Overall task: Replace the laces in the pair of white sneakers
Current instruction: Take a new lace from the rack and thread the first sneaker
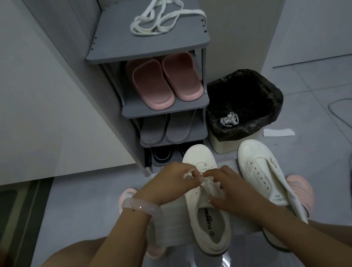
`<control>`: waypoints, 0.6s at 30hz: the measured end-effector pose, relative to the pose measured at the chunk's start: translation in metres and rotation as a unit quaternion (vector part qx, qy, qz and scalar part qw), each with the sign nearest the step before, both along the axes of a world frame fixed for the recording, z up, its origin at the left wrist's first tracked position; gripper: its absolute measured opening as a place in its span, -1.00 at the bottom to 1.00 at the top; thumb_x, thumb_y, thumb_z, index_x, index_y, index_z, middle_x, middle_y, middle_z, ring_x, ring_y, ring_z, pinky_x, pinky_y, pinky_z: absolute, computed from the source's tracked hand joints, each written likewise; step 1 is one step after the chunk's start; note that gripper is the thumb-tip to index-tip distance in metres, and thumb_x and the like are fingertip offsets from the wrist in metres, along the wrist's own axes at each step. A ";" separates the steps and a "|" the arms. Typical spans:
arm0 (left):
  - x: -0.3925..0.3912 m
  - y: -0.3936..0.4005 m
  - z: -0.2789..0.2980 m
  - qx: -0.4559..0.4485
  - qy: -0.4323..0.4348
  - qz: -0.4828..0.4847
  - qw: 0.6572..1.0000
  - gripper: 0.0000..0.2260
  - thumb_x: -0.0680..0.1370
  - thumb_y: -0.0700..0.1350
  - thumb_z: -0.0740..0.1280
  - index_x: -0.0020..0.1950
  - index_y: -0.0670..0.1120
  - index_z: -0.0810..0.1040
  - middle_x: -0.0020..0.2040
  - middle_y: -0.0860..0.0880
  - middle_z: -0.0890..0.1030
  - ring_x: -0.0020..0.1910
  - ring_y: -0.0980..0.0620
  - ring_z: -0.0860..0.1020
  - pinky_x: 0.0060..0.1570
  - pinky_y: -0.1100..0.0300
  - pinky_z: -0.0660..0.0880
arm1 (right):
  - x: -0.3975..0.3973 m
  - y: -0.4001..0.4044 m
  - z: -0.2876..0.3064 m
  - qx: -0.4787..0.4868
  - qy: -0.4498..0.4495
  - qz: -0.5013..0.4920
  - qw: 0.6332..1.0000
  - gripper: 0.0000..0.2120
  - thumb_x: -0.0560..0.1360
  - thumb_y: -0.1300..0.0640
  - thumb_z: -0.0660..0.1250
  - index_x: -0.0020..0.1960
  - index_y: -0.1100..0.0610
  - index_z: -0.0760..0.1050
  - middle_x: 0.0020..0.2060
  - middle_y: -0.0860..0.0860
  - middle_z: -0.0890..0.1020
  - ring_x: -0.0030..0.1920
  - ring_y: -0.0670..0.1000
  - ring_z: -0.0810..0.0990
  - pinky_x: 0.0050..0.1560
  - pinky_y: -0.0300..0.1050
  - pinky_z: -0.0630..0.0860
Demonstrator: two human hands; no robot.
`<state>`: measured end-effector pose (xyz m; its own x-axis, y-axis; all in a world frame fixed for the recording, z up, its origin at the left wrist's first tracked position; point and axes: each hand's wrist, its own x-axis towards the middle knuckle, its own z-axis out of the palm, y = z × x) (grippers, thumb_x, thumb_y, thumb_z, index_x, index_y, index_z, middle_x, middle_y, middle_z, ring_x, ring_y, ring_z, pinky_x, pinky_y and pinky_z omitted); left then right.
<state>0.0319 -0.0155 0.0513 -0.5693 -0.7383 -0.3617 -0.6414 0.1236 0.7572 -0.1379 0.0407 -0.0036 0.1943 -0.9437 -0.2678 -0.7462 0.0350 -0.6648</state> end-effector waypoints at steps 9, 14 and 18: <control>-0.005 -0.007 0.000 -0.082 0.124 0.285 0.947 -0.58 0.53 -0.14 0.32 0.37 0.06 0.35 0.21 0.13 0.38 0.03 0.13 0.47 0.04 0.30 0.40 | -0.008 -0.012 0.020 -0.004 -0.268 -0.328 0.906 -0.75 0.59 0.16 0.17 -0.24 0.09 0.49 -0.32 0.01 0.51 -0.32 -0.08 0.45 -0.31 -0.28 0.41; 0.000 -0.003 -0.032 -0.090 -0.058 0.180 0.978 -0.71 0.55 -0.28 0.16 0.25 -0.12 0.48 0.18 -0.07 0.52 0.17 -0.01 0.47 -0.02 0.40 0.29 | -0.027 -0.016 0.010 0.068 -0.103 -0.353 0.928 -0.66 0.58 0.00 0.18 -0.28 0.17 0.44 -0.41 0.04 0.49 -0.35 0.03 0.47 -0.25 -0.15 0.41; -0.009 0.014 -0.056 -0.075 -0.214 -0.008 0.974 -0.51 0.53 -0.25 0.15 0.44 -0.01 0.18 0.39 -0.08 0.30 0.29 -0.13 0.37 0.24 0.01 0.31 | -0.015 -0.006 0.011 -0.028 0.031 -0.228 0.973 -0.80 0.53 -0.03 0.25 -0.12 0.10 0.38 -0.38 -0.09 0.45 -0.32 -0.06 0.45 -0.32 -0.18 0.28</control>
<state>0.0232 -0.0016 -0.0046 -0.4017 -0.7940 -0.4563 -0.8914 0.2247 0.3936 -0.1527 0.0343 0.0077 -0.2625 -0.9415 -0.2111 -0.7007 0.3364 -0.6291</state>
